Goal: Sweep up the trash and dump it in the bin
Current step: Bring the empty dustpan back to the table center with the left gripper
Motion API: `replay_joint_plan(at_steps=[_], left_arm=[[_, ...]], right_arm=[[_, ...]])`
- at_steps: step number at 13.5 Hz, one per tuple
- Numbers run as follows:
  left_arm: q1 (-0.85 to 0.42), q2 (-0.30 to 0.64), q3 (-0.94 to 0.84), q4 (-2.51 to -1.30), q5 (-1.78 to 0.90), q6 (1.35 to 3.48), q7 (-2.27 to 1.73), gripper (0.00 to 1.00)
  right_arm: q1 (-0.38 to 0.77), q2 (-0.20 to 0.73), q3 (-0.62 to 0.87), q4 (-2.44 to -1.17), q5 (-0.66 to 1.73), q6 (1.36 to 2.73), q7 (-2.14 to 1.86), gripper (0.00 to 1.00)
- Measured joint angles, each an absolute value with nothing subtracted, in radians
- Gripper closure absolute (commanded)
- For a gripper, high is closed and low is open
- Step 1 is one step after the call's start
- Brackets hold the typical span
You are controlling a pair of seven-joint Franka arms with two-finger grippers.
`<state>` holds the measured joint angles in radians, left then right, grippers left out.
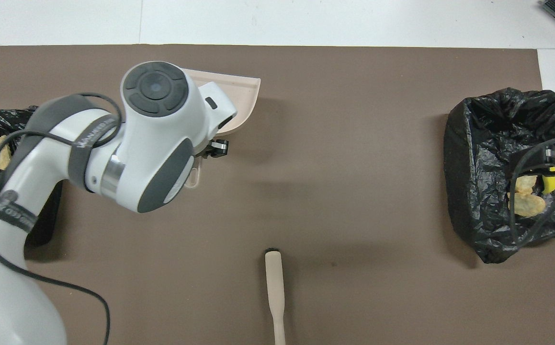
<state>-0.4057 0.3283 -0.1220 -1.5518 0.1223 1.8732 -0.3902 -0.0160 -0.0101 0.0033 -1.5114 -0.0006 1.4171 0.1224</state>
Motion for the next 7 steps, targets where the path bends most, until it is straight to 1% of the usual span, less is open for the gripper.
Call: replay_joint_plan(at_steps=[2, 7], left_arm=[[-0.445, 0.371, -0.122, -1.527, 0.109, 1.925, -0.482, 1.0], [-0.49, 0.485, -0.121, -1.403, 0.072, 1.972, -0.615, 1.0]], right_arm=[[-0.016, -0.01, 0.003, -1.511, -0.001, 1.417, 0.122, 0.0], [-0.016, -0.01, 0.003, -1.511, -0.001, 1.417, 0.122, 0.0]])
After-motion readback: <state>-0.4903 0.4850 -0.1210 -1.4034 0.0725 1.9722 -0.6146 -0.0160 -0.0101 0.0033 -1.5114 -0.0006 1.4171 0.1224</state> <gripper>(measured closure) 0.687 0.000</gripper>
